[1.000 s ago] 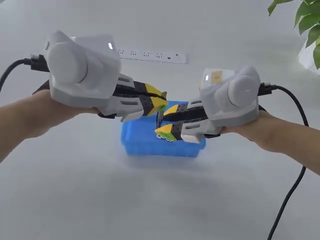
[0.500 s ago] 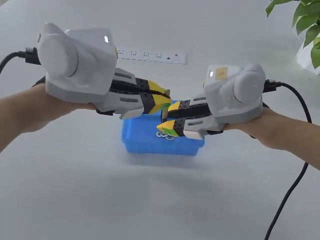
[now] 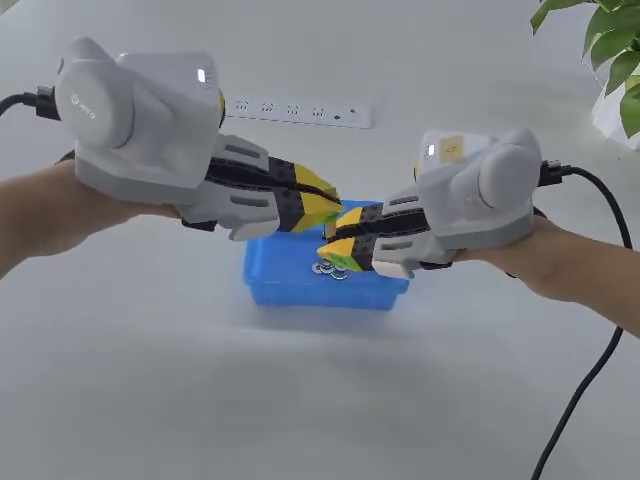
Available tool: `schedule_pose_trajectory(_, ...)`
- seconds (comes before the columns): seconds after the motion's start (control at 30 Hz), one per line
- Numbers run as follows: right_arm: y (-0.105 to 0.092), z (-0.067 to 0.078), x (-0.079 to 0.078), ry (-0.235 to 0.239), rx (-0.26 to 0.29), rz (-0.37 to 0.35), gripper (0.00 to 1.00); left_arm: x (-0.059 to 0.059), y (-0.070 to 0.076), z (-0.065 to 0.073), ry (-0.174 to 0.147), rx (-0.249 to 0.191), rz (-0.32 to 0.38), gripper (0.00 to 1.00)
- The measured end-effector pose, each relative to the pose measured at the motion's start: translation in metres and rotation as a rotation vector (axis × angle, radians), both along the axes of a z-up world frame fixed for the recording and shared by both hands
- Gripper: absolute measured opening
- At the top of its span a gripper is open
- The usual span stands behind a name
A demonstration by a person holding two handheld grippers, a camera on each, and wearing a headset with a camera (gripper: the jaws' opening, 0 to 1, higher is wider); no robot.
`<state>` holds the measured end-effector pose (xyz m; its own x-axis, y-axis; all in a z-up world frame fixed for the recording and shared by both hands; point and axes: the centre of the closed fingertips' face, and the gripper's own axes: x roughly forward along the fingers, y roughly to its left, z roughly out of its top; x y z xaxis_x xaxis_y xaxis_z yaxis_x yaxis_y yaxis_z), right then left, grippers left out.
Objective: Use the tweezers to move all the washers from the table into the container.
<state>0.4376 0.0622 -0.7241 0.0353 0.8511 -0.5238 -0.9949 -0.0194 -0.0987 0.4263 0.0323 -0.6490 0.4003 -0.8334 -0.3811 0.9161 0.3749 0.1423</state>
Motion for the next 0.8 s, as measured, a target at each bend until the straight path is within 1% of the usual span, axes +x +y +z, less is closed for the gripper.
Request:
schedule_pose_trajectory(0.07,-0.001,0.002,-0.003,-0.005,-0.001,0.009,0.09,-0.003,0.000,0.002,-0.002,0.004,-0.014,0.06)
schedule_pose_trajectory(0.13,-0.001,0.003,-0.006,-0.017,-0.010,0.017,0.09,-0.005,0.001,0.003,0.011,0.003,-0.020,0.06)
schedule_pose_trajectory(0.17,-0.001,0.004,-0.007,-0.021,-0.015,0.021,0.09,-0.005,0.002,0.003,0.008,0.004,-0.021,0.06)
schedule_pose_trajectory(0.2,-0.002,0.003,-0.007,-0.027,-0.019,0.023,0.09,-0.006,0.003,0.003,-0.003,0.013,-0.022,0.06)
schedule_pose_trajectory(0.3,-0.005,0.004,-0.007,-0.031,-0.026,0.023,0.09,-0.009,0.005,0.004,-0.001,0.014,-0.024,0.06)
schedule_pose_trajectory(0.33,-0.007,0.007,-0.009,-0.029,-0.025,0.026,0.09,-0.012,0.005,0.006,0.006,0.001,-0.029,0.06)
schedule_pose_trajectory(0.37,-0.007,0.009,-0.012,-0.029,-0.023,0.031,0.08,-0.014,0.004,0.008,0.007,-0.011,-0.033,0.06)
schedule_pose_trajectory(0.43,-0.009,0.012,-0.018,-0.042,-0.030,0.045,0.08,-0.017,0.005,0.011,0.006,-0.022,-0.034,0.06)
schedule_pose_trajectory(0.5,-0.012,0.015,-0.023,-0.042,-0.033,0.052,0.08,-0.020,0.005,0.013,0.006,-0.032,-0.037,0.06)
schedule_pose_trajectory(0.57,-0.017,0.017,-0.026,-0.045,-0.039,0.053,0.08,-0.023,0.006,0.012,0.004,-0.028,-0.040,0.06)
schedule_pose_trajectory(0.67,-0.022,0.017,-0.030,-0.047,-0.045,0.053,0.08,-0.028,0.007,0.009,0.015,-0.021,-0.041,0.06)
schedule_pose_trajectory(0.7,-0.023,0.017,-0.032,-0.044,-0.046,0.053,0.08,-0.029,0.008,0.008,0.015,-0.023,-0.042,0.06)
schedule_pose_trajectory(0.8,-0.025,0.014,-0.038,-0.039,-0.063,0.064,0.08,-0.033,0.007,0.004,0.032,-0.037,-0.038,0.06)
